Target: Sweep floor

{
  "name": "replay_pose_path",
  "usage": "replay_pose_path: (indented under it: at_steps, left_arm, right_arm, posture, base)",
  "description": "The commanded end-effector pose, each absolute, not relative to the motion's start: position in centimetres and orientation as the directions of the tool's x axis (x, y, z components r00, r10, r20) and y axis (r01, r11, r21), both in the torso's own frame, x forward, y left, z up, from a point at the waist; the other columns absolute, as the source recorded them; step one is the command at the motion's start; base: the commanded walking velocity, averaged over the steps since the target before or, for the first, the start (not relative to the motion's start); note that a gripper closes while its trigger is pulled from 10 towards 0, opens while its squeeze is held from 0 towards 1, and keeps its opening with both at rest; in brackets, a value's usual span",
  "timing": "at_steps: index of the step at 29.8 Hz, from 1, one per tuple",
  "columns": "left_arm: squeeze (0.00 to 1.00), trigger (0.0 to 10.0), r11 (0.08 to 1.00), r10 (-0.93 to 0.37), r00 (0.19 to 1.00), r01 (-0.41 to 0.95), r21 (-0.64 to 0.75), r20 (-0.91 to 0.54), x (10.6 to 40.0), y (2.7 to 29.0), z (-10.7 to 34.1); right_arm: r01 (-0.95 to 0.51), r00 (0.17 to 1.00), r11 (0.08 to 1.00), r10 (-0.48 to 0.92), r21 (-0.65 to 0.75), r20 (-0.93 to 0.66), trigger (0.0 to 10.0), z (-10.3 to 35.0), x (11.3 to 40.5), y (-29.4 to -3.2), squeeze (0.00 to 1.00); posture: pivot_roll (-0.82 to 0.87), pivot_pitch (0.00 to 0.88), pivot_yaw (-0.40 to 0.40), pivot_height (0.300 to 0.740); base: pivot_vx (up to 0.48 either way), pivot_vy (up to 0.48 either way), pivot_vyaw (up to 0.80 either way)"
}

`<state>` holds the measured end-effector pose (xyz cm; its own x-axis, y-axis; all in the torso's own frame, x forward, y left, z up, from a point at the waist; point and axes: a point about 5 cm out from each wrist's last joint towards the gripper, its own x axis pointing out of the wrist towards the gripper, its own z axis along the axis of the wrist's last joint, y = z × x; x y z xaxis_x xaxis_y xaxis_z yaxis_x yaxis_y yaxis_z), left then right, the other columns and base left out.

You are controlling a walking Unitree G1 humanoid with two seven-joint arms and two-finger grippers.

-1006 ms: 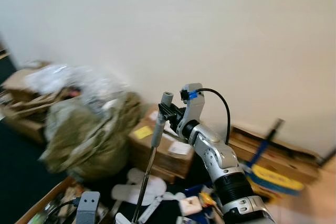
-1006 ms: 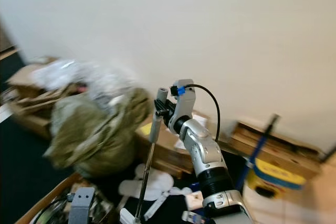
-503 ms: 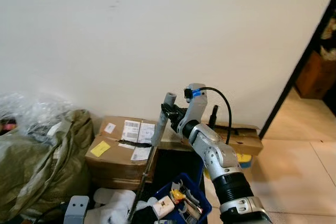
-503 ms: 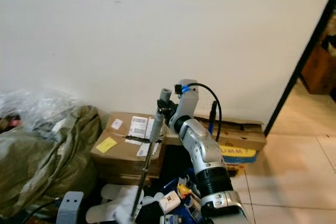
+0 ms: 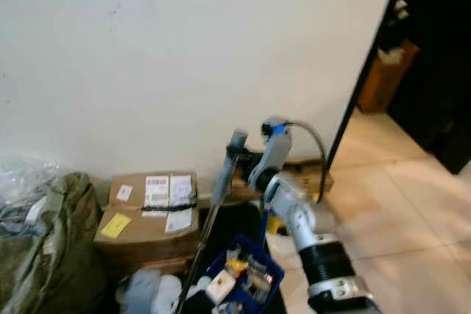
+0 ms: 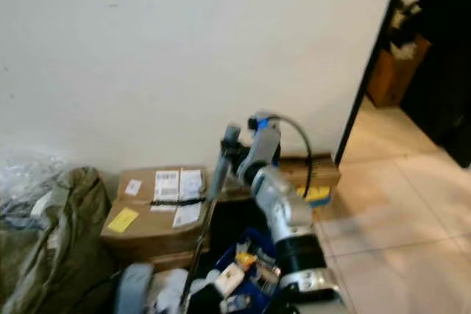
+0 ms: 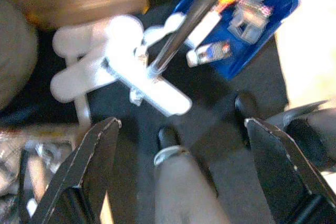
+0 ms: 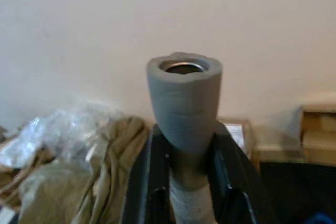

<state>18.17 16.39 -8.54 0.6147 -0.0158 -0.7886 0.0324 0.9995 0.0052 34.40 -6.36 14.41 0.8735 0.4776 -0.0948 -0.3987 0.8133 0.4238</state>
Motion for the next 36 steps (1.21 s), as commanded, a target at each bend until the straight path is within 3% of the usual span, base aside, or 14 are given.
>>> replay_pose_path:
  at_steps: [1,10,12,17,22,25,28,36]
  left_arm:
    - [0.0,10.0,0.999,-0.003,0.59,0.035,0.021,-0.808,17.8,15.8,-8.8]
    - [0.0,10.0,0.998,-0.019,0.596,0.058,0.02,-0.803,18.6,13.8,-8.5]
    - [0.0,10.0,0.998,-0.002,0.589,0.051,0.035,-0.808,18.1,15.4,-8.7]
    - [0.0,10.0,0.998,0.009,0.585,0.048,0.046,-0.811,17.8,16.3,-8.8]
    - [0.0,10.0,0.997,0.012,0.579,0.053,0.052,-0.815,17.4,16.8,-9.0]
    - [0.0,10.0,0.997,0.012,0.579,0.053,0.052,-0.815,17.4,16.8,-9.0]
    - [0.0,10.0,0.996,0.015,0.574,0.06,0.06,-0.819,17.0,17.0,-9.1]
    - [0.0,10.0,0.995,0.012,0.569,0.071,0.064,-0.822,16.6,17.1,-9.2]
  right_arm:
    - [-0.431,0.857,0.766,0.512,0.478,-0.048,10.0,15.2,34.2,-4.8,0.0]
    - [-0.445,0.842,0.746,0.537,0.495,-0.053,10.0,15.0,33.9,-4.1,0.0]
    - [-0.434,0.844,0.755,0.532,0.49,-0.072,10.0,14.7,33.9,-3.7,0.0]
    - [-0.403,0.854,0.785,0.507,0.47,-0.114,10.0,14.1,34.0,-3.5,0.0]
    - [-0.262,0.891,0.86,0.39,0.439,-0.232,10.0,11.0,34.1,-3.4,0.0]
    - [-0.262,0.891,0.86,0.39,0.439,-0.232,10.0,11.0,34.1,-3.4,0.0]
    - [-0.102,0.948,0.828,0.249,0.551,-0.198,10.0,10.0,34.3,-4.3,0.0]
    - [0.01,0.979,0.822,0.109,0.57,-0.174,10.0,9.5,34.4,-5.2,0.0]
  posture:
    - [-0.03,0.025,0.037,0.74]
    - [-0.02,0.032,0.036,0.74]
    - [-0.02,0.037,0.036,0.74]
    - [-0.02,0.046,0.034,0.74]
    - [-0.01,0.063,0.031,0.74]
    - [-0.01,0.063,0.031,0.74]
    - [0.0,0.074,0.029,0.74]
    - [0.01,0.087,0.034,0.74]
  base:
    - [0.0,0.0,0.0]
    - [0.0,0.0,0.0]
    - [0.0,0.0,0.0]
    - [0.0,0.0,0.0]
    - [0.0,0.0,0.0]
    - [0.0,0.0,0.0]
    - [0.0,0.0,0.0]
    - [0.0,0.0,0.0]
